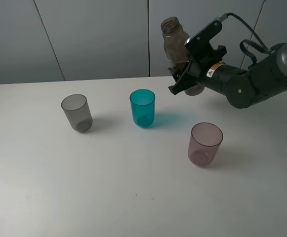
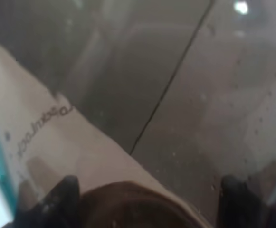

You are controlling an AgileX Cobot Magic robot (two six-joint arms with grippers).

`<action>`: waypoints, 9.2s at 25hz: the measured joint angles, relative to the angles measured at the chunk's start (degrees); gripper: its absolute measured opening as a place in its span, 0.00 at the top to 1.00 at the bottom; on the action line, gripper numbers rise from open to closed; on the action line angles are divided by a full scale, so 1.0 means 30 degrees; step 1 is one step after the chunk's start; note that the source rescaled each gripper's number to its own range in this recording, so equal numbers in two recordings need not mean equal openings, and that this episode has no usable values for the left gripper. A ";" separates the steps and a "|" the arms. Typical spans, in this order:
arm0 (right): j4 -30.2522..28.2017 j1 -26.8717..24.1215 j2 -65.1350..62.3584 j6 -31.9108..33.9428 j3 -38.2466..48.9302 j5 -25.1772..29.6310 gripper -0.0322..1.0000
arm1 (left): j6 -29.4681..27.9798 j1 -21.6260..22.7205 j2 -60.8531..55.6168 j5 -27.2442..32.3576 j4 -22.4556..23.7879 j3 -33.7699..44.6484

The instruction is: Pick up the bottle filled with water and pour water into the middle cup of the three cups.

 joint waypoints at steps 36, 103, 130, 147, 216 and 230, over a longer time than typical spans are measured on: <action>0.5891 0.0962 0.0613 -1.9180 0.0000 -0.0465 0.97 | 0.0084 0.0000 0.0000 0.0000 0.0000 0.0000; 0.6227 0.0962 0.0613 -2.7630 -0.0298 -0.0874 0.97 | 0.0084 0.0000 0.0000 0.0000 0.0000 0.0000; 0.6110 0.0962 0.0613 -3.0348 -0.1122 -0.0984 0.97 | 0.0084 0.0000 0.0000 0.0000 0.0000 0.0000; 0.4991 0.0962 0.0613 -3.1225 -0.1247 -0.1129 0.97 | 0.0084 0.0000 0.0000 0.0000 0.0000 0.0000; -0.9716 -0.7814 0.4492 1.1299 -0.1563 -0.5508 0.97 | 0.0021 0.0000 0.0000 0.0000 0.0000 0.0000; -0.9716 -0.7814 0.5438 1.1283 -0.1563 -0.5546 0.97 | 0.0021 0.0000 0.0000 0.0000 0.0000 0.0000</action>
